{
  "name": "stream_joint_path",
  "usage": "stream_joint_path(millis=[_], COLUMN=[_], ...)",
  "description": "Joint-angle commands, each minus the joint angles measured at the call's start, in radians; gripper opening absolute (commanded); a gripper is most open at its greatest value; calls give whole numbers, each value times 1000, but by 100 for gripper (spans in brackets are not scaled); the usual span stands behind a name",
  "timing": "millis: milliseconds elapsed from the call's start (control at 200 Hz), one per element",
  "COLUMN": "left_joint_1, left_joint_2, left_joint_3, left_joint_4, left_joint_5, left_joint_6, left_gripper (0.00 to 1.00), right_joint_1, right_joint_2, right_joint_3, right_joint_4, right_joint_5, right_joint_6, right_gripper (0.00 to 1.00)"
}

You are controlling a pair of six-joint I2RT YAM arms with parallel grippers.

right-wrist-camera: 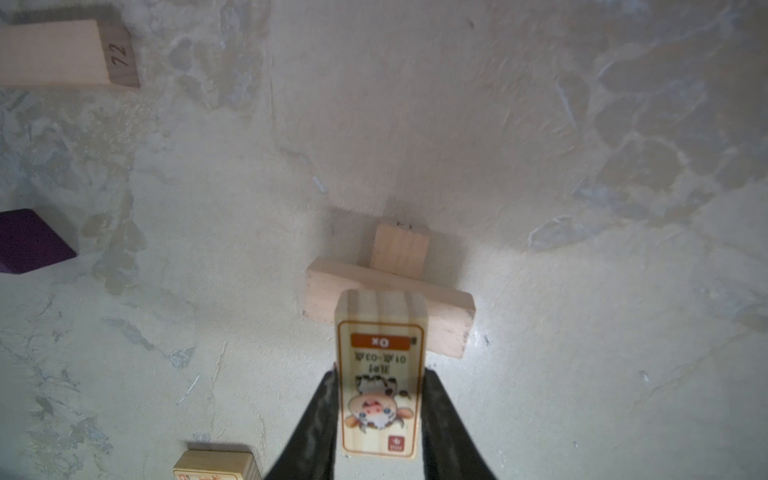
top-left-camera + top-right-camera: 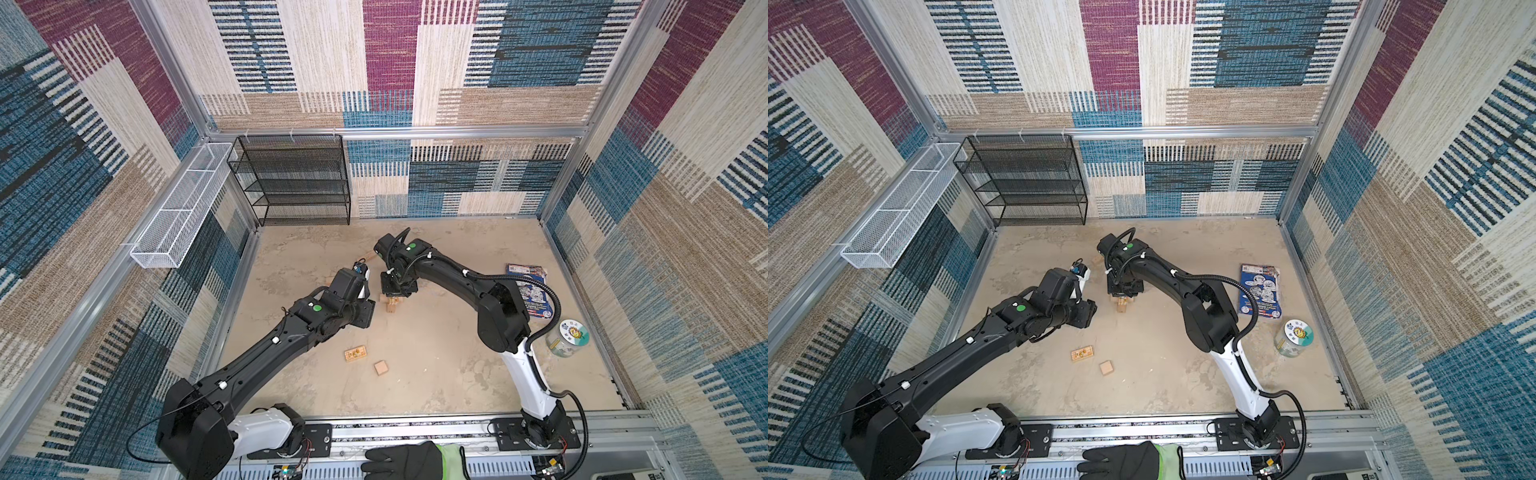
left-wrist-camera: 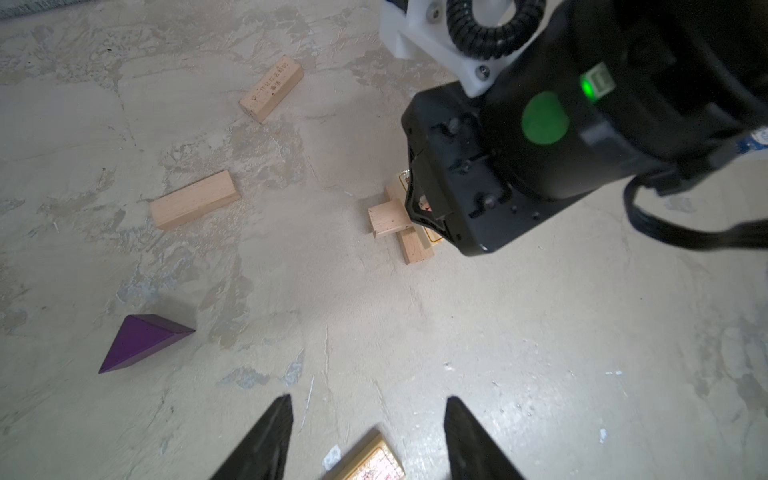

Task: Build the wood block tower
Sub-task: 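Carry the cow-printed block over the crossed blocks with the right gripper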

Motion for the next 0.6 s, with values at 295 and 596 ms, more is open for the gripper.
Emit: stream_joint_path(millis=[295,596], left_joint_1=[-2,-8], left_joint_2=[-21,-26], left_joint_3=[-2,-4], left_joint_4=[5,-1], left_joint_5=[-26,-47], left_joint_6=[-4,-3], left_gripper=[64,64], right_joint_1=[1,0], right_joint_2=[28,44], right_joint_3=[34,51], right_joint_4=[-30,-48], right_joint_5=[-3,1], right_joint_6=[43,66], right_gripper=[0,0])
